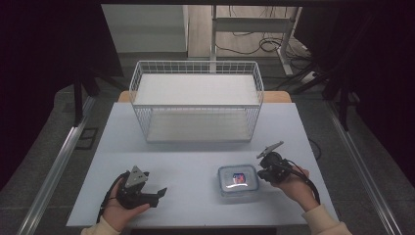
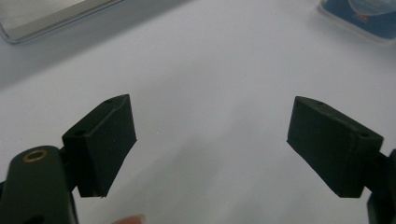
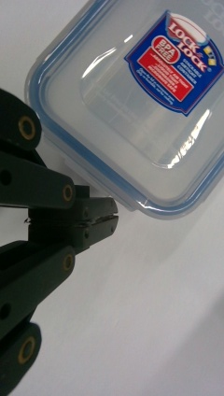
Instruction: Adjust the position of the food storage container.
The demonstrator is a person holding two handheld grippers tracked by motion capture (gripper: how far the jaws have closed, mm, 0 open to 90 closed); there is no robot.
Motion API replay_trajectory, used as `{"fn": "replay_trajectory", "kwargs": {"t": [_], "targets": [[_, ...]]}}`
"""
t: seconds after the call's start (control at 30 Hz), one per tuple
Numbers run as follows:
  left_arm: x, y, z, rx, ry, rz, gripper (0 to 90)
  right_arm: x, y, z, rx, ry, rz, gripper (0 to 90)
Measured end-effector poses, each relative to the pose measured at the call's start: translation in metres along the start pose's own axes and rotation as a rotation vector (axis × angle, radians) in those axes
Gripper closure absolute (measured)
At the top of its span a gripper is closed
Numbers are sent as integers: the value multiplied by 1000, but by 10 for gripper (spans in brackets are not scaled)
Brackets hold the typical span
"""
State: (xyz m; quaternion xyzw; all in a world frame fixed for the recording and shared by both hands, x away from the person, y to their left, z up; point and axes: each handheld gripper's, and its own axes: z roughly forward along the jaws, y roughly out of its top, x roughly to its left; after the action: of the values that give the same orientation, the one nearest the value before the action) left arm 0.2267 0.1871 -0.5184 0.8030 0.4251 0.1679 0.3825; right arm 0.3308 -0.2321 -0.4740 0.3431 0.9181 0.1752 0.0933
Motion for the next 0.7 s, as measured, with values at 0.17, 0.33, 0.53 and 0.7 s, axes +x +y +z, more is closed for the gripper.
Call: {"fn": "replay_trajectory", "kwargs": {"t": [0.17,0.33,0.53,0.7], "targets": [[1,0,1,5,-3,0,149,17,6,6,-14,38,-36,897],[0,0,0,2,-3,2,149,29,11,11,-24,63,-55,897],[1,0,2,8,-3,1,149,42,17,14,-31,86,-83,897],[1,-1,2,8,-2,1,149,54,26,19,-39,114,-119,897]]}}
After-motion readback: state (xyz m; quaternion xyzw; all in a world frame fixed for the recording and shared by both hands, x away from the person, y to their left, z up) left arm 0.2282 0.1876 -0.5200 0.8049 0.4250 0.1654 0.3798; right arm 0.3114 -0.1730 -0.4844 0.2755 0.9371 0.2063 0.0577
